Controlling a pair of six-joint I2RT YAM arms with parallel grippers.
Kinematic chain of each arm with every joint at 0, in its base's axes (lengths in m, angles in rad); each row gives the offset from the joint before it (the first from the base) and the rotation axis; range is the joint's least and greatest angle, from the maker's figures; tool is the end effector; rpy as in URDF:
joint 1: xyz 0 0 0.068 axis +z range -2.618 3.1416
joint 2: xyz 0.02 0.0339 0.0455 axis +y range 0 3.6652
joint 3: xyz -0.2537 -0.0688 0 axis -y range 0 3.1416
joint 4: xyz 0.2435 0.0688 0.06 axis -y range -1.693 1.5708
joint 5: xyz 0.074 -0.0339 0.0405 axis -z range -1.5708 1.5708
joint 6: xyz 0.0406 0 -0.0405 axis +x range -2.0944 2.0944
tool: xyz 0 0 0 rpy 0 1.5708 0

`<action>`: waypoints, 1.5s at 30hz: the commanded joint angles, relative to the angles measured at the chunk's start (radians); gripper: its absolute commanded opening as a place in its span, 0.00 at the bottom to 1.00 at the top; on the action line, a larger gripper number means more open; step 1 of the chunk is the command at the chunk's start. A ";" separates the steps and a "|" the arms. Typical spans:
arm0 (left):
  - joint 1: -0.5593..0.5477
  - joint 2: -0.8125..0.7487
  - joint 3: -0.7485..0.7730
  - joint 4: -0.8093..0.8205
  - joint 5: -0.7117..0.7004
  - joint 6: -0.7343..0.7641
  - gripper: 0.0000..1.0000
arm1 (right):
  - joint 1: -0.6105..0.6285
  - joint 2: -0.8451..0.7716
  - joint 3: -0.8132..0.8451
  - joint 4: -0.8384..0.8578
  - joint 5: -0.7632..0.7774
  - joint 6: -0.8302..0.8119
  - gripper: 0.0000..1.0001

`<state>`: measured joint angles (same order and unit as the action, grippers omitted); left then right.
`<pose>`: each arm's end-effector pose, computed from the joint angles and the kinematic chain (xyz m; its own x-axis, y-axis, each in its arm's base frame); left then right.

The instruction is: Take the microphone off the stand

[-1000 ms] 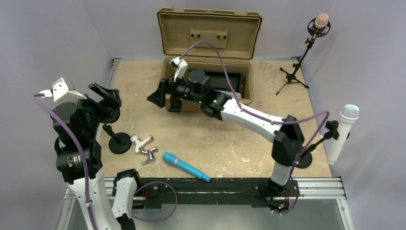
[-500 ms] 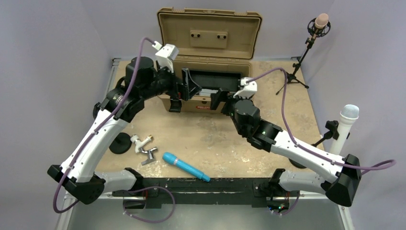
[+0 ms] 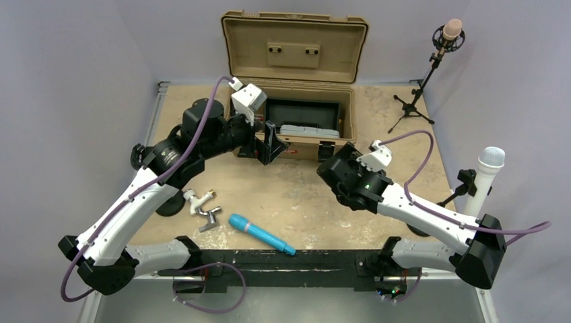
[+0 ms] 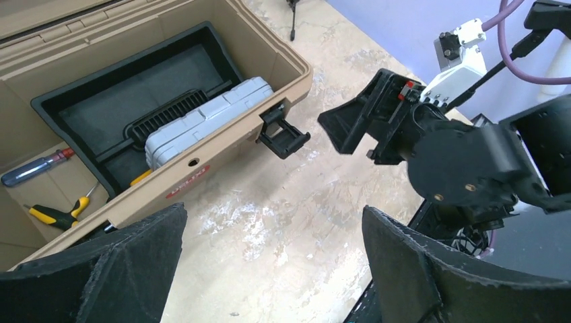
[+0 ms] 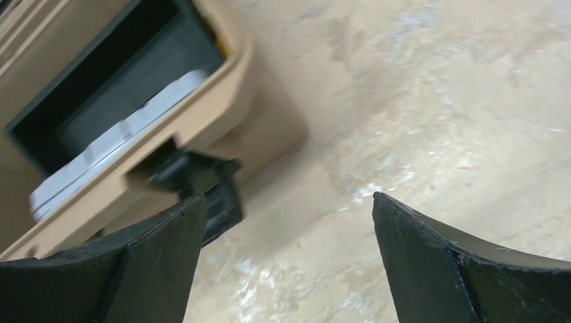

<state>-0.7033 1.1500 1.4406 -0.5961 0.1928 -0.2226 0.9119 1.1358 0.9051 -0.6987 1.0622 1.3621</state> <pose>0.1788 -0.1618 0.4381 -0.3946 0.0506 -0.9174 0.7044 0.6578 -0.2668 0.1627 0.1522 0.2712 -0.1653 0.5646 -0.8086 0.4664 0.7672 0.4403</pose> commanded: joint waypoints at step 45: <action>-0.030 -0.046 -0.050 0.064 -0.115 -0.007 1.00 | -0.084 0.099 0.330 -0.194 0.381 -0.117 0.95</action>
<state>-0.7288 1.1141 1.3918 -0.5678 0.0807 -0.2260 0.8307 1.3697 1.1561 -0.9161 1.3235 1.3941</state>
